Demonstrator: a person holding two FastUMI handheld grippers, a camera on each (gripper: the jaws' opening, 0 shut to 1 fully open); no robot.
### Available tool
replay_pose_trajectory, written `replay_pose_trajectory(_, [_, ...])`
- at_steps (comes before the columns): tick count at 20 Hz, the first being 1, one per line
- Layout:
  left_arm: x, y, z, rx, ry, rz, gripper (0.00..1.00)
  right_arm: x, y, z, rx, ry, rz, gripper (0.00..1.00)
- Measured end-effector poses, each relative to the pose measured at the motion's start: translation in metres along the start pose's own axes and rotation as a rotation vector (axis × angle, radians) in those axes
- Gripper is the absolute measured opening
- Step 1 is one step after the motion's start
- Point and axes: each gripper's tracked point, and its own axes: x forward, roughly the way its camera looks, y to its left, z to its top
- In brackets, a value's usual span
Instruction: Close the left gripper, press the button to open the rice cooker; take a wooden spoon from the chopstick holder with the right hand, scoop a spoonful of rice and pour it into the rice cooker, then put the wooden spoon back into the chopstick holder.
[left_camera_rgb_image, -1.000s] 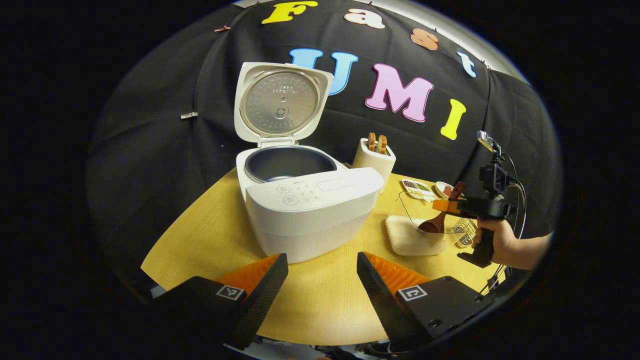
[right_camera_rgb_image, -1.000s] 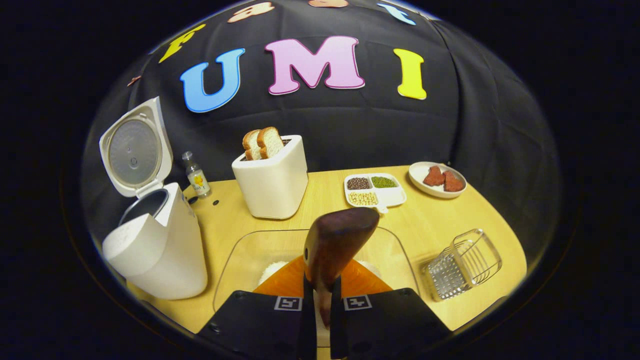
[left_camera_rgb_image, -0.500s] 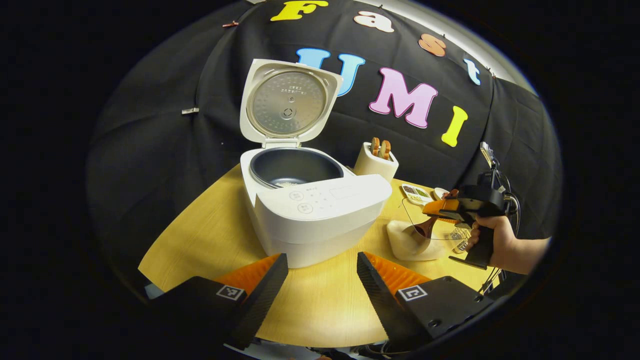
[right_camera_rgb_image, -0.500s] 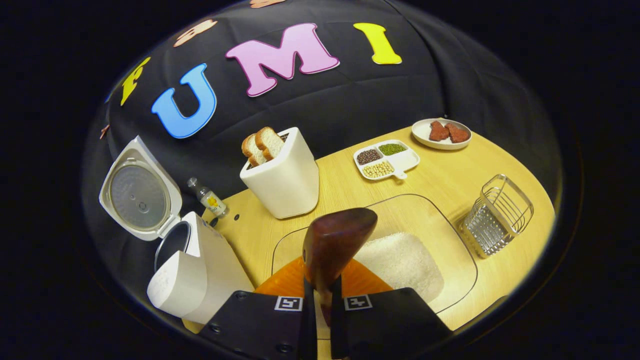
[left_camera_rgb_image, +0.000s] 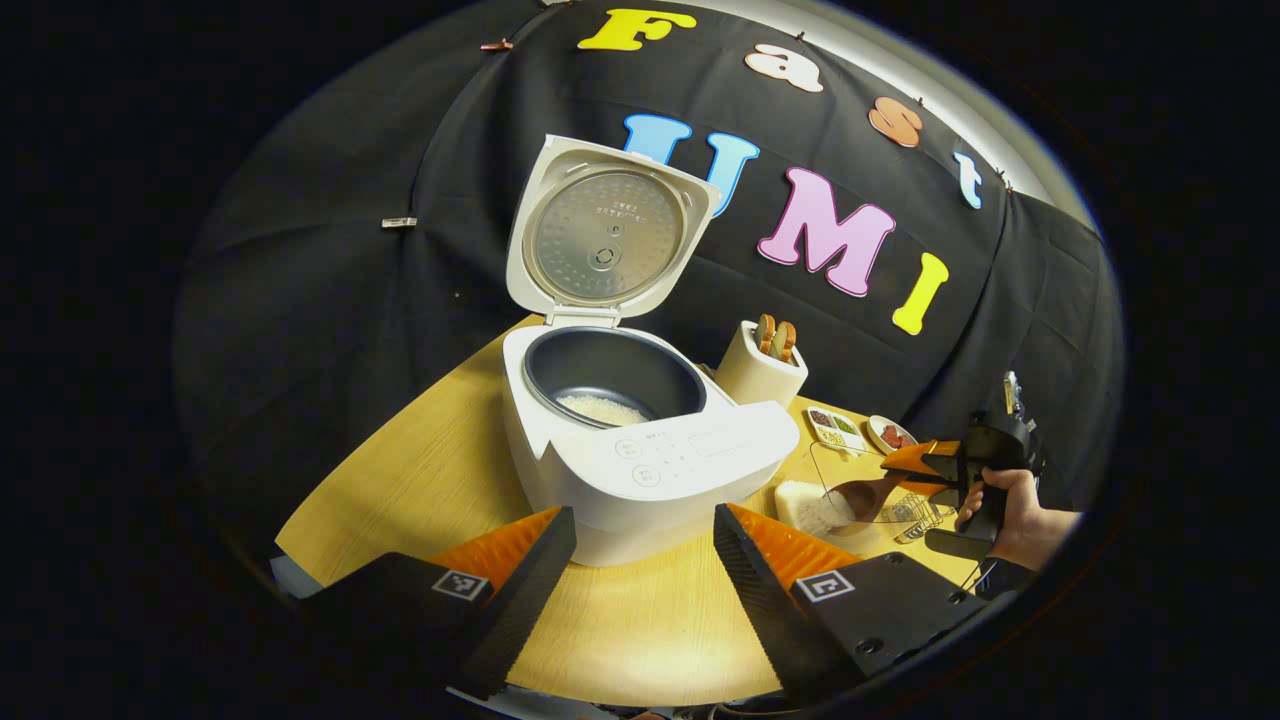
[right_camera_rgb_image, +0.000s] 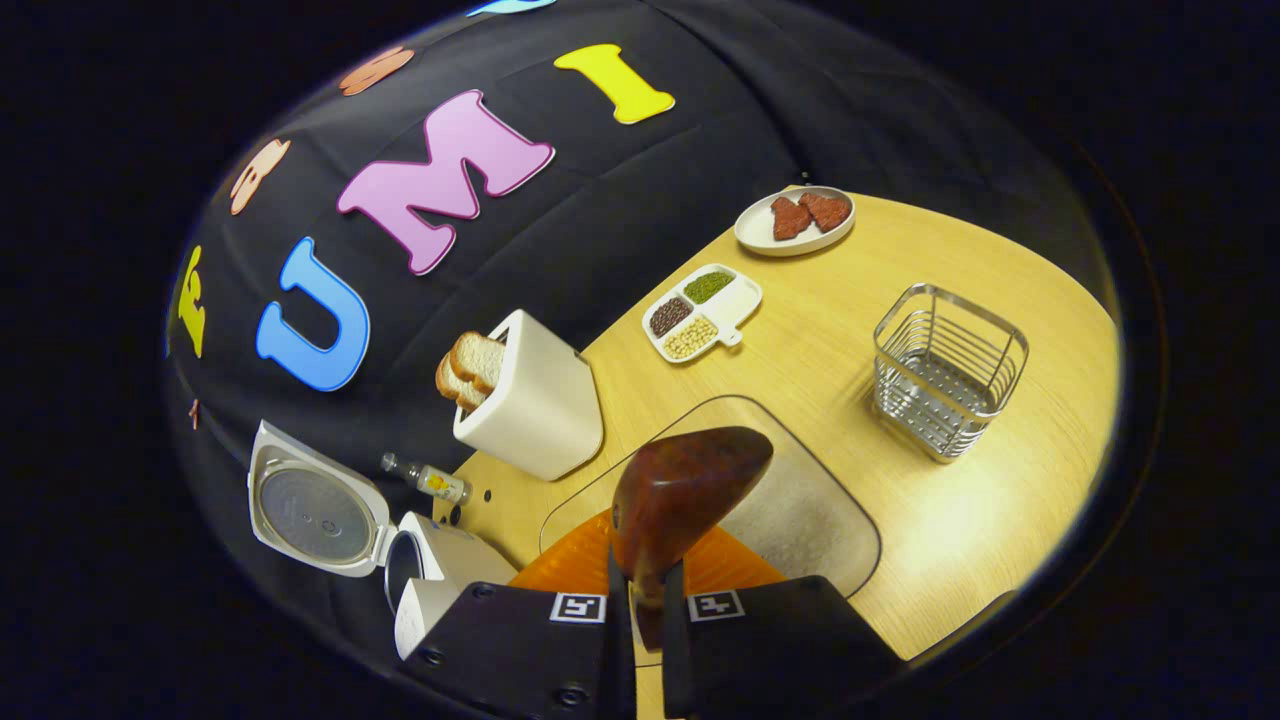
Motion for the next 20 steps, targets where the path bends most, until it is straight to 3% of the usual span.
replay_pose_trajectory(10, [-0.021,-0.018,0.025,-0.005,-0.111,-0.032,0.95,-0.036,0.023,0.066,0.267,-0.058,0.057,0.15])
replay_pose_trajectory(20, [-0.053,-0.004,0.042,0.007,-0.185,0.009,0.96,-0.046,0.136,0.059,0.333,0.0,0.245,0.15])
